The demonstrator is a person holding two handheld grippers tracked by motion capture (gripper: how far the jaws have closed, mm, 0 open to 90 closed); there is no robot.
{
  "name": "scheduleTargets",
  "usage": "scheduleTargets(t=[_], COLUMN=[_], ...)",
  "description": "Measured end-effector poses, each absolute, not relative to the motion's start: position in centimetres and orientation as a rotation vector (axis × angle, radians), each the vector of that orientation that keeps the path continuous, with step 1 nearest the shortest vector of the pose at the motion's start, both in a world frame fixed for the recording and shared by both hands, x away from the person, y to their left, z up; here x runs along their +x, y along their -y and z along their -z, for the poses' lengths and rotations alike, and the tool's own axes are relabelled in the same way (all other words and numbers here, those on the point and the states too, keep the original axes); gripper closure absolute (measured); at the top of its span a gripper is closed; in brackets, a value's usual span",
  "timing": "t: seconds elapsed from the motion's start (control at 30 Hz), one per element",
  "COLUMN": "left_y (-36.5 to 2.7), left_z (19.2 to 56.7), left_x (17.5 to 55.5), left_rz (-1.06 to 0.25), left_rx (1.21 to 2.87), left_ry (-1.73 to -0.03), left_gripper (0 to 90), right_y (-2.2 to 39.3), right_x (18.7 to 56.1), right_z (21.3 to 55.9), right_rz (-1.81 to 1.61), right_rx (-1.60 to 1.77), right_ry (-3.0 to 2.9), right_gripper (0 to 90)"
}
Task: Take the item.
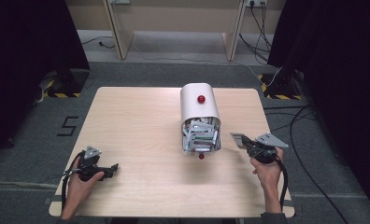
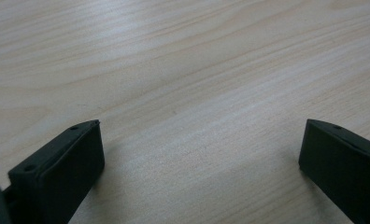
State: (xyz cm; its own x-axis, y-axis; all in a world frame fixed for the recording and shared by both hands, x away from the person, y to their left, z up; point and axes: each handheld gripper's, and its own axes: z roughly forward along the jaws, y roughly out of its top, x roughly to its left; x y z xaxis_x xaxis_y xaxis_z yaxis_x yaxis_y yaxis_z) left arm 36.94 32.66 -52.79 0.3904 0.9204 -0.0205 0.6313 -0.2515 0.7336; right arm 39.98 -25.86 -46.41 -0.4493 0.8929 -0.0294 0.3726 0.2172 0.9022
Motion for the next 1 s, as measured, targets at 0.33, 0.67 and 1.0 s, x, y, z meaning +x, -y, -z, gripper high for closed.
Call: scheduleTargets(t=[0.33, 0.67, 1.0], left_y=[-32.7, -32.7, -32.7], left_z=[52.8, 52.8, 52.8], left_x=[36.9, 36.9, 36.9], left_rz=[-0.555, -0.555, -0.555], left_rx=[1.984, 1.984, 1.984], left_ry=[-1.326, -1.326, -1.326], left_gripper=[0.0, 0.0, 0.0], right_y=[25.8, 26.2, 27.5], right_x=[40.5, 40.7, 41.0], right_z=[47.6, 48.1, 49.1], right_rz=[-1.161, -1.157, -1.174], right_rx=[1.184, 1.223, 1.303], right_ry=[-1.966, -1.951, -1.932], right_gripper=[89.4, 86.8, 85.9])
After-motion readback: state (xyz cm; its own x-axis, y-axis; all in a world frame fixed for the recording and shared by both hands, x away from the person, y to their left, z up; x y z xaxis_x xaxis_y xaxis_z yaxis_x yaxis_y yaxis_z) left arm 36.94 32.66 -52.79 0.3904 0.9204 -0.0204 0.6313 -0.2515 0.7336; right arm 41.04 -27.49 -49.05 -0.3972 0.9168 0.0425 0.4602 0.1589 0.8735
